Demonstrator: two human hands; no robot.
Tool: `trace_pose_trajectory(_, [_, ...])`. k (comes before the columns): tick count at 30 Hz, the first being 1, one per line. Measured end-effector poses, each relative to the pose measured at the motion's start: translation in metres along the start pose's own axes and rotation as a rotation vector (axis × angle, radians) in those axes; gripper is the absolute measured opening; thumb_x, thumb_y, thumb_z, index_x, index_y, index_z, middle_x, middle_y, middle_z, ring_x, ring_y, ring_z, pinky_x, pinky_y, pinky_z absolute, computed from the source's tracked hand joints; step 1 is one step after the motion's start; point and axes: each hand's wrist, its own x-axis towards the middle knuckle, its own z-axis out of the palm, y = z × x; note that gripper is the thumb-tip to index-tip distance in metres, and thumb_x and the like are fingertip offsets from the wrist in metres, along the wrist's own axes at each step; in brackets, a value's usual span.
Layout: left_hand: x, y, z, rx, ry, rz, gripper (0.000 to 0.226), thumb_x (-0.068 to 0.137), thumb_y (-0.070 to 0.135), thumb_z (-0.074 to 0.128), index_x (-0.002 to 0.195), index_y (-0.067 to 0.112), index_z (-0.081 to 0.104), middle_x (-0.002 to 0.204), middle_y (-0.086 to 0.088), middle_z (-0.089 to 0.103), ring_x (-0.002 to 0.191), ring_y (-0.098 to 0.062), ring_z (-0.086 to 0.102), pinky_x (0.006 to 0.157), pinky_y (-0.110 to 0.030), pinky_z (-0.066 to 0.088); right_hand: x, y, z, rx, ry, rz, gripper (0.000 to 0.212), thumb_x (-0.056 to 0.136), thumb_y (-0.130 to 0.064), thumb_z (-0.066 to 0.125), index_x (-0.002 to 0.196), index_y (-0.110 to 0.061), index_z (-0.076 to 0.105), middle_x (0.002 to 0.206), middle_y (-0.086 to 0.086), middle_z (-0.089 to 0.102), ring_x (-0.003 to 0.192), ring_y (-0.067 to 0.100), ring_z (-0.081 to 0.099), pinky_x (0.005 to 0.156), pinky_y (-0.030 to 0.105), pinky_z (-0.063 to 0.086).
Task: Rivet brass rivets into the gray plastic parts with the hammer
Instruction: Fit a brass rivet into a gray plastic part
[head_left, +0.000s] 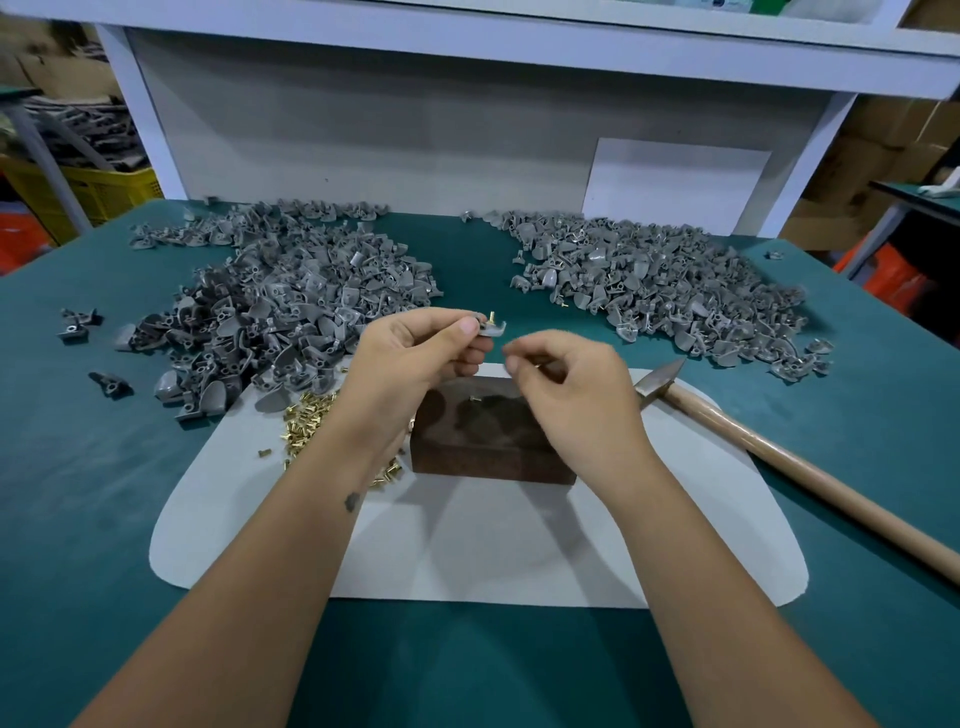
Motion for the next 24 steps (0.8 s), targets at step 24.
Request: trace_pose_trajectory(24, [-0.001, 0.004, -0.001, 0.074, -0.067, 0.030, 0.015, 0.092, 0.000, 0.060, 0.089, 0.009, 0.072, 0.079, -0.004, 0.076, 0.071, -0.012, 0.070, 0.070, -0.021, 0.057, 0.011, 0.029, -0.028, -0.516, 0.044, 0.197, 0.021, 0.084, -0.010, 0.054, 0.086, -0.024, 0.070, 0.091, -0.003, 0.070, 0.087, 0.022, 0.062, 0.071, 0.031, 0.050])
